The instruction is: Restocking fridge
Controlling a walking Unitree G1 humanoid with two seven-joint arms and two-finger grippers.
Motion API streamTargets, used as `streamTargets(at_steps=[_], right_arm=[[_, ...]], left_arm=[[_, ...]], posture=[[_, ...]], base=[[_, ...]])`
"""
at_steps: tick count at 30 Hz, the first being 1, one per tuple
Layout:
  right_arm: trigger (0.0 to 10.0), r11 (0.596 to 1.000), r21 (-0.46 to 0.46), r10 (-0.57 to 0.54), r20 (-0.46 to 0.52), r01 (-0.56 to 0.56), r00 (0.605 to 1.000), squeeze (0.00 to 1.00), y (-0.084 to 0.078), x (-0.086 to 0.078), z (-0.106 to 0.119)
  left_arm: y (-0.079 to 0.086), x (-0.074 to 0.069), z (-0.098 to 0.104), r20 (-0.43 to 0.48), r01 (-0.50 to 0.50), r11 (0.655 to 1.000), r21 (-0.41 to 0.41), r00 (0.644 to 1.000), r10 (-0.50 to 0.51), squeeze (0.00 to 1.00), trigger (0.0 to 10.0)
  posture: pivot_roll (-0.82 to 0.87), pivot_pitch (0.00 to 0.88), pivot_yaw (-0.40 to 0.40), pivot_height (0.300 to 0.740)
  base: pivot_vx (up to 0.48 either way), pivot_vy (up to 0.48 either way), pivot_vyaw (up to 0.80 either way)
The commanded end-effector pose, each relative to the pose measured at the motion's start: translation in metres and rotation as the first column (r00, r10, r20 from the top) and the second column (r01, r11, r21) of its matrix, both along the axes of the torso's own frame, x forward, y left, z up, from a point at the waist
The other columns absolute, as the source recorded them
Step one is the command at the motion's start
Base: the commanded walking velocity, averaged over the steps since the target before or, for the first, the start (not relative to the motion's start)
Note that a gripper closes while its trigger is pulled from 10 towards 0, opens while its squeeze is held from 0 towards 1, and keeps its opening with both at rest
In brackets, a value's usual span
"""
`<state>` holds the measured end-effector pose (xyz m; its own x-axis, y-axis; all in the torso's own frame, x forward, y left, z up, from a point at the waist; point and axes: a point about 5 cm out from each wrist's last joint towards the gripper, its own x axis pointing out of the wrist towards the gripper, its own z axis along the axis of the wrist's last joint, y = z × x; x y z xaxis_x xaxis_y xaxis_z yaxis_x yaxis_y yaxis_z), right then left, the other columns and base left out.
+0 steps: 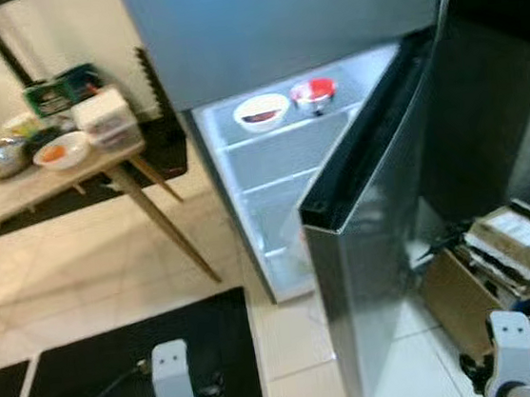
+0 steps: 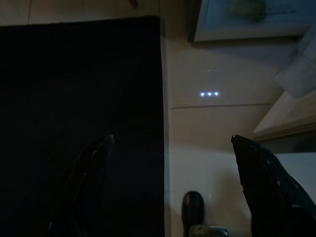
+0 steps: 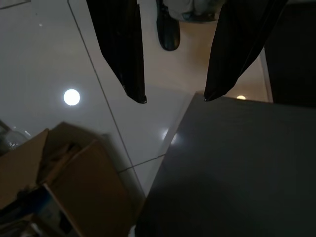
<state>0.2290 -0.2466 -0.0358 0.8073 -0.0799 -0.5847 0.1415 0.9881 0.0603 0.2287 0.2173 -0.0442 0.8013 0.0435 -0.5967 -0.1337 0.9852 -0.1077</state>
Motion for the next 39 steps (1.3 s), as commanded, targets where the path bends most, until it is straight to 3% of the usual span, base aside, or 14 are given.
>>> streamTargets(at_steps=[1, 13, 19, 23, 28, 33, 34, 36, 39], right_arm=[[10.0, 1.000, 0.021, 0.007, -0.008, -0.006, 1.000, 0.00, 0.007, -0.001, -0.003], [10.0, 1.000, 0.015, 0.020, 0.009, -0.021, 1.000, 0.00, 0.005, 0.006, 0.002], [10.0, 0.998, 0.001, 0.057, 0.018, -0.057, 0.998, 0.00, 0.008, 0.009, 0.004], [10.0, 0.981, -0.096, 0.166, 0.000, -0.166, 0.986, 0.00, 0.006, 0.015, 0.010], [10.0, 0.916, -0.233, 0.318, -0.070, -0.326, 0.945, 0.00, 0.001, 0.025, 0.018], [10.0, 0.893, -0.291, 0.355, -0.015, -0.344, 0.935, 0.00, 0.003, 0.048, 0.038], [10.0, 0.873, -0.315, 0.394, 0.006, -0.372, 0.919, 0.00, 0.009, 0.058, 0.046], [10.0, 0.864, -0.323, 0.408, 0.005, -0.385, 0.913, 0.00, 0.012, 0.060, 0.048], [10.0, 0.851, -0.326, 0.431, -0.016, -0.412, 0.902, 0.00, 0.016, 0.061, 0.047]], left_arm=[[0.008, -0.008, -0.004, -0.027, -0.028, 1.000, 0.011, 0.999, 0.028, 0.00, 10.0], [0.008, -0.011, -0.006, -0.022, -0.030, 0.999, 0.015, 0.999, 0.030, 0.00, 10.0], [0.006, -0.012, -0.006, -0.029, 0.018, 0.999, 0.033, 0.999, -0.017, 0.00, 10.0], [0.004, -0.012, -0.006, -0.029, 0.058, 0.996, 0.066, 0.998, -0.056, 0.00, 10.0], [-0.001, -0.012, -0.007, -0.032, 0.125, 0.989, 0.080, 0.992, -0.123, 0.00, 10.0], [-0.008, -0.015, -0.009, -0.038, 0.206, 0.972, 0.117, 0.978, -0.203, 0.00, 10.0], [-0.014, -0.014, -0.007, -0.023, 0.275, 0.950, 0.145, 0.961, -0.275, 0.00, 10.0], [-0.017, -0.014, -0.006, -0.013, 0.311, 0.938, 0.155, 0.950, -0.312, 0.00, 10.0], [-0.026, -0.010, -0.003, -0.003, 0.429, 0.886, 0.173, 0.900, -0.435, 0.00, 10.0]], posture=[[-0.08, 0.101, 0.144, 0.740], [-0.08, 0.110, 0.136, 0.740], [-0.08, 0.114, 0.136, 0.740], [-0.07, 0.118, 0.136, 0.740], [-0.07, 0.122, 0.134, 0.740], [-0.07, 0.122, 0.127, 0.740], [-0.07, 0.120, 0.120, 0.740], [-0.07, 0.119, 0.119, 0.740], [-0.07, 0.116, 0.113, 0.740]], base=[[0.000, 0.000, 0.00], [0.000, 0.000, 0.00], [0.000, -0.240, 0.00], [0.000, -0.360, 0.00], [0.000, 0.000, 0.00], [0.000, 0.000, 0.00], [0.000, 0.000, 0.00], [0.000, 0.000, 0.00], [0.000, 0.000, 0.00]])
